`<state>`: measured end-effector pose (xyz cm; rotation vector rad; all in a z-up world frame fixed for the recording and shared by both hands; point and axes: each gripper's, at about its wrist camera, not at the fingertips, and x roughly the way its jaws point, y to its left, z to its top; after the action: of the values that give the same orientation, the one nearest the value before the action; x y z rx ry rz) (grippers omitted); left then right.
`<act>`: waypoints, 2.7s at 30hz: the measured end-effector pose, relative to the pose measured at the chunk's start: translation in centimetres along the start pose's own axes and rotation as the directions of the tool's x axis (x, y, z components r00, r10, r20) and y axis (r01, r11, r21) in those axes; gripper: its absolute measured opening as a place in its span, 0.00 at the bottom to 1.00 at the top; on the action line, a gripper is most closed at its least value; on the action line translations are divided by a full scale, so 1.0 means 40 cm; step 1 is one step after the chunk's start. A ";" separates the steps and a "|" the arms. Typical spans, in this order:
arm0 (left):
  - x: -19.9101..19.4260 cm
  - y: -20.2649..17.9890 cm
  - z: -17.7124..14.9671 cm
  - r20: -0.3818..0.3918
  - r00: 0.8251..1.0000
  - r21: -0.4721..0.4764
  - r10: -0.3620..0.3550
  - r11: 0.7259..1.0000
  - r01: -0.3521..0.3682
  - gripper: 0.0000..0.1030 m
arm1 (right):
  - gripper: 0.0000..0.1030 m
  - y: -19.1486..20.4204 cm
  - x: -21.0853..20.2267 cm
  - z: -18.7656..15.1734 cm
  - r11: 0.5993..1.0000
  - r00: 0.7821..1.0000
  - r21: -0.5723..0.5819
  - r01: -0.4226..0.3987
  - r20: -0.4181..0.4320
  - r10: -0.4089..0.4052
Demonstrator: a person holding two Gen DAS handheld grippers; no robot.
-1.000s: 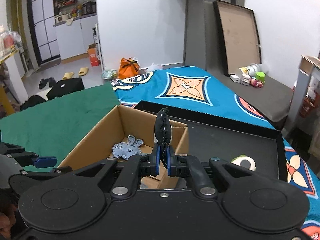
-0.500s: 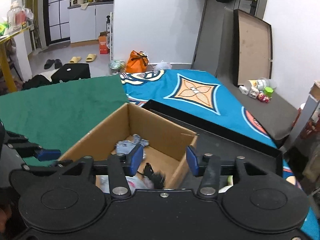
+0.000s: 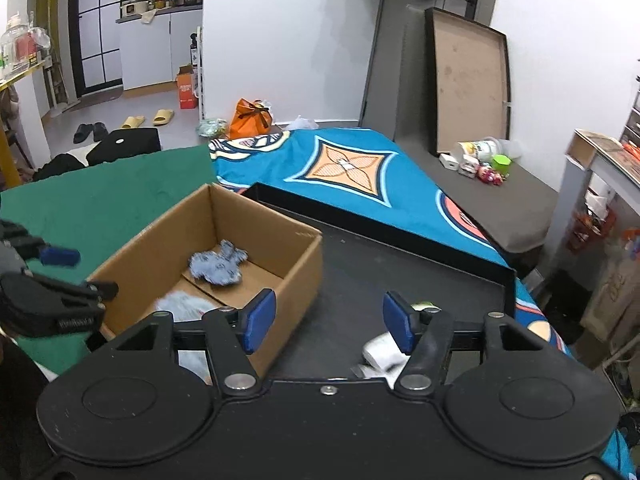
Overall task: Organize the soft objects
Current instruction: 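Reach the right tool down to the clear plastic bag on the tray, then close the right tool on the clear plastic bag and lift it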
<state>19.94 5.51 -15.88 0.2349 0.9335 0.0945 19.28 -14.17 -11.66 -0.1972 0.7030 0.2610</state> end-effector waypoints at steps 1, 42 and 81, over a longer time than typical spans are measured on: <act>-0.003 -0.002 -0.002 0.005 1.000 0.004 0.004 1.000 -0.004 0.55 | 0.58 -0.007 -0.005 -0.008 1.000 1.000 0.002 0.002 0.001 -0.002; -0.038 -0.061 0.007 0.064 0.991 0.093 0.118 0.988 -0.123 0.78 | 0.53 -0.278 0.062 -0.188 0.934 0.991 0.355 -0.041 -0.101 0.083; -0.011 -0.102 0.017 0.049 0.974 0.145 0.220 0.964 -0.225 0.78 | 0.22 -0.268 0.221 -0.216 0.942 0.972 0.336 -0.020 -0.215 0.098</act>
<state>20.14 1.35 -16.12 0.4797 0.8802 0.2274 23.69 -25.15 -22.96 0.1196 0.9722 0.1743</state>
